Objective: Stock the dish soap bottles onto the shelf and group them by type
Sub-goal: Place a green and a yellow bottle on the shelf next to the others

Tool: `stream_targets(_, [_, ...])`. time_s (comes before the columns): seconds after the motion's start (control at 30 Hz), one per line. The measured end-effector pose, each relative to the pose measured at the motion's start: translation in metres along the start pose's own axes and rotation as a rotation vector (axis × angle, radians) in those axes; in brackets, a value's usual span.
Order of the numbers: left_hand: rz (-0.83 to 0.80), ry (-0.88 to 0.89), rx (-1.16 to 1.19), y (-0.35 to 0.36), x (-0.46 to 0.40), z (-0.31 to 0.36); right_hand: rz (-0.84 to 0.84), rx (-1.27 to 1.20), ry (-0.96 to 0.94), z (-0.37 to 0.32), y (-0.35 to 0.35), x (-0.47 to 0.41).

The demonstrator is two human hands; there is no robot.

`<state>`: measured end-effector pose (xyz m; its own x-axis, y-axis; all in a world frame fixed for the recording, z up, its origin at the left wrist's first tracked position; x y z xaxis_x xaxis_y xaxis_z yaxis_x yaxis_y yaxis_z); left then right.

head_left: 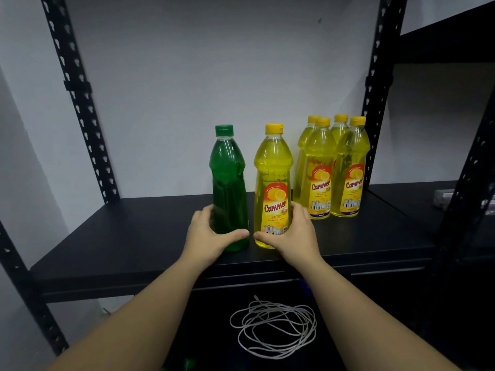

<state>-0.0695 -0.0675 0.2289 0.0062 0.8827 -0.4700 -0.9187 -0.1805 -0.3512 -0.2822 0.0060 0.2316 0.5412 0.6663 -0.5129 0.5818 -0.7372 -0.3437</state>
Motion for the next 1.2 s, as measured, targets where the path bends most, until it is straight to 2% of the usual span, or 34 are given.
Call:
stream_targets(0.23, [-0.090,-0.129,0.168,-0.0060,-0.0010,-0.0027,-0.002,0.003,-0.002,-0.0040,-0.0015,0.0004])
stream_targets(0.33, [-0.100,-0.084,0.123,-0.0025,-0.0011,-0.0003,0.001,0.008,-0.010,-0.0040,-0.0018,0.0008])
stream_targets(0.4, [-0.046,-0.053,0.071,-0.0013,0.0001,0.0010,0.006,0.011,-0.012,-0.0032,-0.0017,0.0010])
stream_targets(0.5, [-0.014,-0.091,0.123,-0.0031,-0.0001,0.0002,0.008,0.011,-0.010,-0.0027,-0.0010,0.0005])
stream_targets(0.63, [-0.086,-0.133,0.166,-0.0049,-0.0031,-0.0048,0.009,0.012,-0.006,-0.0026,-0.0005,0.0002])
stream_targets(0.8, [-0.040,-0.074,0.112,-0.0038,-0.0013,-0.0007,0.012,0.017,-0.005,-0.0027,0.0000,0.0003])
stream_targets(0.93, [-0.125,-0.171,0.229,-0.0055,-0.0036,-0.0046,0.009,0.021,-0.007,-0.0028,-0.0008,-0.0001])
stream_targets(1.0, [-0.141,-0.146,0.196,-0.0038,-0.0028,-0.0023,0.009,0.018,-0.006,-0.0029,-0.0006,0.0002])
stream_targets(1.2, [-0.065,-0.099,0.167,-0.0049,-0.0005,-0.0006,0.012,0.017,-0.006,-0.0026,-0.0002,0.0005])
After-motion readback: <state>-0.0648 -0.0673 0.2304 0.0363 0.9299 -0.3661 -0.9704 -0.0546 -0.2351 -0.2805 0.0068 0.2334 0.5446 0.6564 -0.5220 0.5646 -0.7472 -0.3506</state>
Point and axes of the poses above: each hand's wrist, its own x-axis away from the middle knuckle, its own y-axis out of the palm, z = x × y, the point moved 1 cm from there along -x, towards the middle knuckle, and after that the axes turned 12 degrees about z, right-handed, at the moved point
